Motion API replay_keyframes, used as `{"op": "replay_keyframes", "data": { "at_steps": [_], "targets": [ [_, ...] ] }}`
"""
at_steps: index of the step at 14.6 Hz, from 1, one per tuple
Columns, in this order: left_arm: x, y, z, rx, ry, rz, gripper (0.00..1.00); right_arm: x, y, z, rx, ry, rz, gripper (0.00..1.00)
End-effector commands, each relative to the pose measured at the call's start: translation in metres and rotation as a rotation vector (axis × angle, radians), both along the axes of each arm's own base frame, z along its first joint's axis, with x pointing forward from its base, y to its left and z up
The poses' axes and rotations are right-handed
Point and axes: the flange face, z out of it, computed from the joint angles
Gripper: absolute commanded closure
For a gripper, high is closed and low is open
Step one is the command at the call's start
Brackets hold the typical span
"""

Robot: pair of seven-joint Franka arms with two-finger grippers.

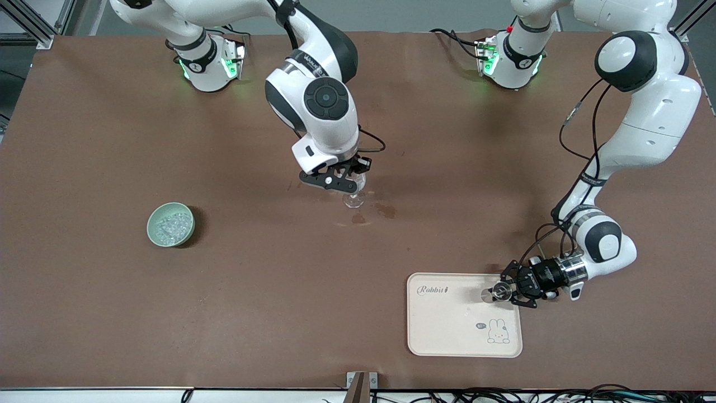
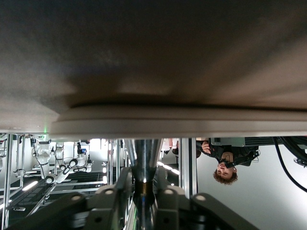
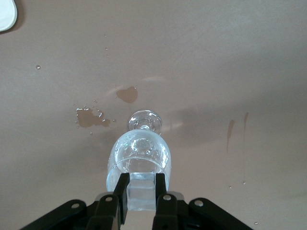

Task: Pour wine and add ice with both arms
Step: 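Open both grippers, dropping ice into the glass and releasing the jigger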

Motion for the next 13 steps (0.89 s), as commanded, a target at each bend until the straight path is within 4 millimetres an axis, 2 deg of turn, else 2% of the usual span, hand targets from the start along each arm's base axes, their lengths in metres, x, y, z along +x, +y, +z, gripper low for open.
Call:
{"op": "replay_keyframes", "data": {
  "at_steps": [1, 4, 6, 7, 8, 11, 13],
  "targets": [
    [0.004, 0.016, 0.005, 0.025, -0.031, 0.011, 0.00, 0.000, 0.004, 0.001, -0.002, -0.004, -0.014, 0.95],
    [-0.003, 0.044, 0.036, 0.040, -0.060, -0.110, 0.00, -0.005, 0.006, -0.004, -0.011, 0.006, -0.024, 0.95],
    [-0.018, 0.091, 0.041, 0.102, -0.071, -0.230, 0.00, -0.006, 0.009, -0.013, -0.022, 0.019, -0.044, 0.95],
    [-0.025, 0.108, 0.047, 0.131, -0.075, -0.283, 0.00, -0.007, 0.008, -0.015, -0.025, 0.025, -0.042, 0.94],
    [-0.026, 0.121, 0.061, 0.178, -0.093, -0.327, 0.00, -0.007, 0.008, -0.015, -0.025, 0.025, -0.041, 0.93],
    [-0.021, 0.131, 0.141, 0.434, -0.175, -0.491, 0.00, -0.006, 0.008, -0.015, -0.025, 0.023, -0.039, 0.90],
    [-0.021, 0.116, 0.191, 0.583, -0.226, -0.638, 0.00, -0.005, 0.008, -0.015, -0.025, 0.023, -0.040, 0.81]
  ]
}}
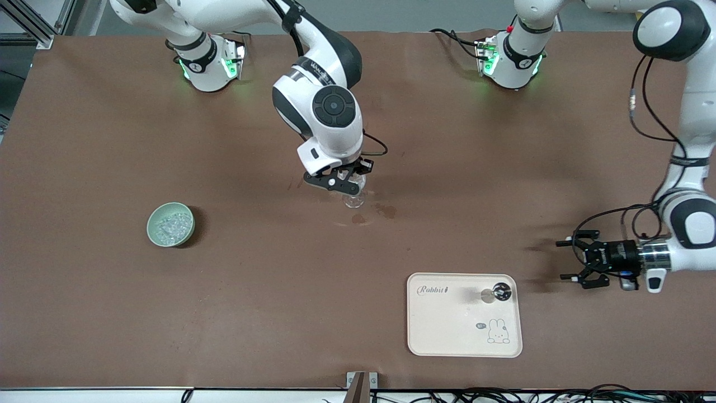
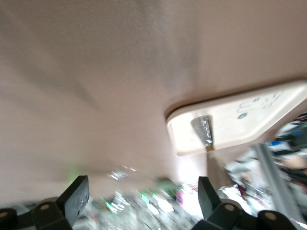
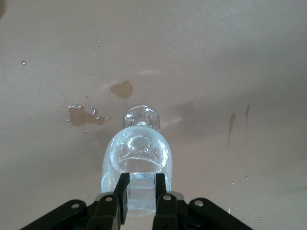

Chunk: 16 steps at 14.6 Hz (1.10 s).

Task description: Pour wine and add ice with both arms

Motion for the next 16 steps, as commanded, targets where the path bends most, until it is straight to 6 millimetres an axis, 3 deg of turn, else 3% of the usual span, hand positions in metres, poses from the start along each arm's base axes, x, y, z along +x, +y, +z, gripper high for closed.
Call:
{"op": "replay_keyframes", "data": {
  "at_steps": [1, 4, 7, 8, 11, 13, 15, 16],
  "targets": [
    [0.000, -0.034, 0.086, 0.235, -0.092, -0.196, 0.00, -0.001, 0.002, 0.004, -0.003, -0.001, -0.011, 0.74],
    [-0.012, -0.072, 0.180, 0.514, -0.185, -0.414, 0.00, -0.002, 0.002, 0.004, -0.004, 0.000, -0.013, 0.48],
    [-0.038, -0.098, 0.275, 0.703, -0.294, -0.594, 0.00, -0.002, 0.002, 0.005, -0.003, -0.001, -0.013, 0.24],
    [-0.045, -0.105, 0.302, 0.752, -0.346, -0.640, 0.00, -0.001, 0.001, 0.003, -0.005, 0.001, -0.013, 0.21],
    [-0.066, -0.132, 0.358, 0.795, -0.513, -0.845, 0.00, 0.002, -0.005, 0.009, -0.015, 0.008, -0.017, 0.17],
    [-0.085, -0.152, 0.394, 0.838, -0.609, -0.995, 0.00, 0.005, -0.009, 0.025, -0.007, -0.008, -0.023, 0.03],
    [-0.095, -0.166, 0.407, 0.865, -0.648, -1.106, 0.00, 0.012, -0.029, 0.072, -0.001, -0.062, -0.039, 0.00],
    [-0.104, -0.162, 0.414, 0.875, -0.624, -1.117, 0.00, 0.018, -0.044, 0.100, 0.008, -0.107, -0.057, 0.00]
  ]
}}
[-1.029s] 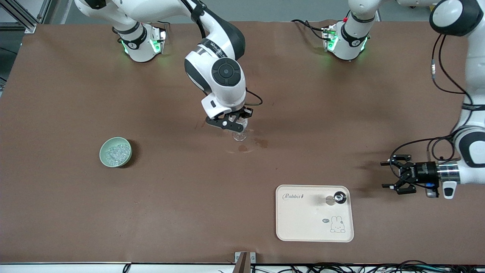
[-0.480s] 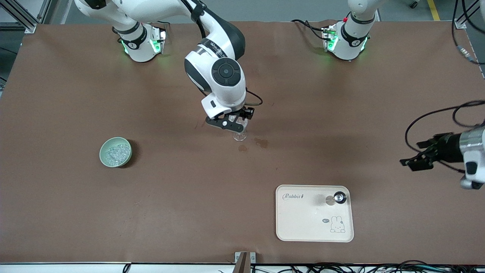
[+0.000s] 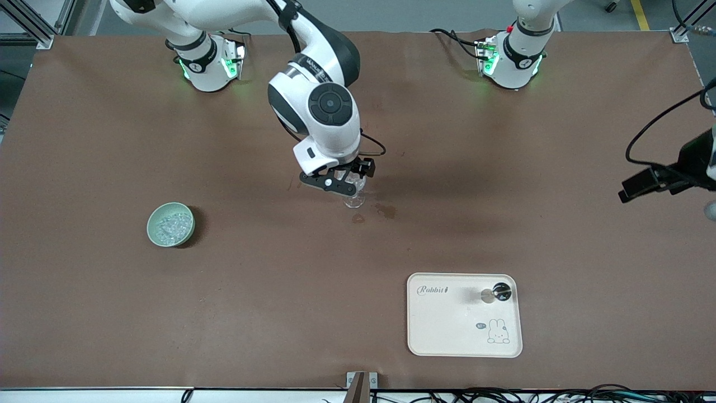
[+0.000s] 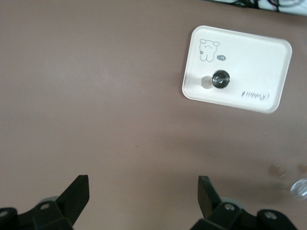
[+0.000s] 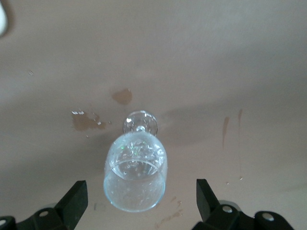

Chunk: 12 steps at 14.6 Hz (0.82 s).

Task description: Pour wine and add ice with both arms

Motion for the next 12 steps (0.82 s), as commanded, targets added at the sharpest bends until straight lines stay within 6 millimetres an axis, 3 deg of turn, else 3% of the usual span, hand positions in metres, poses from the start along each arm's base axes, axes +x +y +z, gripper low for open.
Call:
{"op": "replay_keyframes", "data": {
  "at_steps": [1, 3, 7, 12],
  "targets": [
    [-0.027, -0.002, 0.016, 0.062, 0.031, -0.058, 0.00, 0.012, -0.049, 0.083, 0.004, -0.113, -0.051, 0.00],
    [-0.047, -0.003, 0.022, 0.032, 0.048, -0.052, 0.00, 0.030, -0.094, 0.128, -0.002, -0.201, -0.080, 0.00],
    [-0.084, -0.004, 0.016, -0.020, 0.080, -0.052, 0.00, 0.048, -0.216, 0.197, -0.074, -0.224, -0.046, 0.00],
    [-0.110, -0.024, 0.025, -0.014, 0.056, -0.047, 0.00, 0.070, -0.379, 0.239, -0.121, -0.229, 0.011, 0.00]
  ]
}}
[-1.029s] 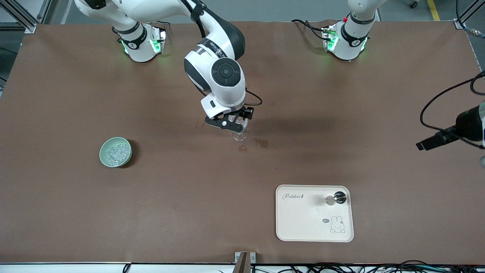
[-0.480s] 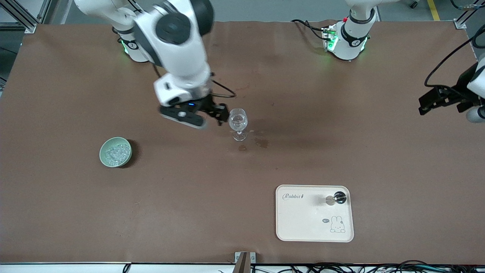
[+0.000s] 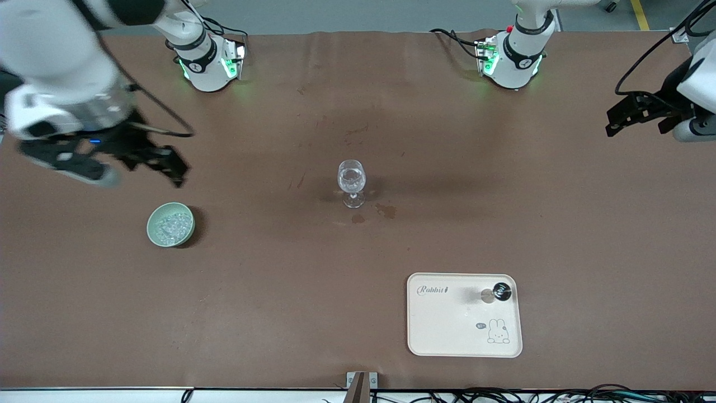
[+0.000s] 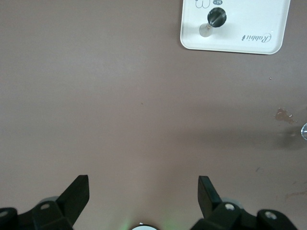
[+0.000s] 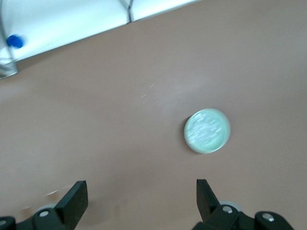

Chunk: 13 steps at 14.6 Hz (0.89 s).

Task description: Pour wine and add ice with both arms

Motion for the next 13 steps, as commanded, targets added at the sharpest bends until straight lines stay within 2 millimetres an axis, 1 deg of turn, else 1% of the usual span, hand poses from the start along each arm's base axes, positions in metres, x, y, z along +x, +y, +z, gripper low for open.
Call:
{"op": "replay_keyframes", "data": {
  "at_steps": [1, 2, 3, 5, 6, 8, 9, 10, 11, 12, 13],
  "targets": [
    [-0.017, -0.021, 0.005, -0.003, -0.025, -0.002, 0.00, -0.005, -0.077, 0.011, 0.000, 0.012, 0.051, 0.00],
    [-0.018, -0.029, 0.005, 0.008, -0.030, -0.006, 0.00, -0.008, -0.104, 0.014, 0.013, 0.028, 0.071, 0.00],
    [-0.016, -0.034, 0.004, 0.007, -0.033, -0.012, 0.00, -0.015, -0.123, 0.015, 0.009, 0.051, 0.109, 0.00],
    [-0.016, -0.042, 0.001, 0.008, -0.030, -0.025, 0.00, -0.027, -0.150, 0.015, 0.014, 0.077, 0.122, 0.00],
    [-0.016, -0.043, 0.001, 0.005, -0.028, -0.026, 0.00, -0.029, -0.162, 0.011, 0.035, 0.086, 0.123, 0.00],
    [-0.015, -0.041, 0.000, 0.007, -0.022, -0.040, 0.00, -0.040, -0.180, 0.019, 0.052, 0.084, 0.173, 0.00],
    [-0.013, -0.038, 0.000, 0.006, -0.020, -0.040, 0.00, -0.044, -0.186, 0.019, 0.056, 0.110, 0.175, 0.00],
    [-0.010, -0.034, -0.001, 0.008, -0.019, -0.038, 0.00, -0.046, -0.187, 0.018, 0.057, 0.124, 0.169, 0.00],
    [-0.008, -0.032, -0.002, 0.009, -0.017, -0.051, 0.00, -0.045, -0.184, 0.017, 0.057, 0.125, 0.171, 0.00],
    [-0.007, -0.029, -0.002, 0.008, -0.015, -0.064, 0.00, -0.044, -0.177, 0.018, 0.056, 0.124, 0.184, 0.00],
    [-0.005, -0.028, -0.001, 0.009, -0.018, -0.074, 0.00, -0.044, -0.175, 0.018, 0.055, 0.123, 0.188, 0.00]
  ]
}}
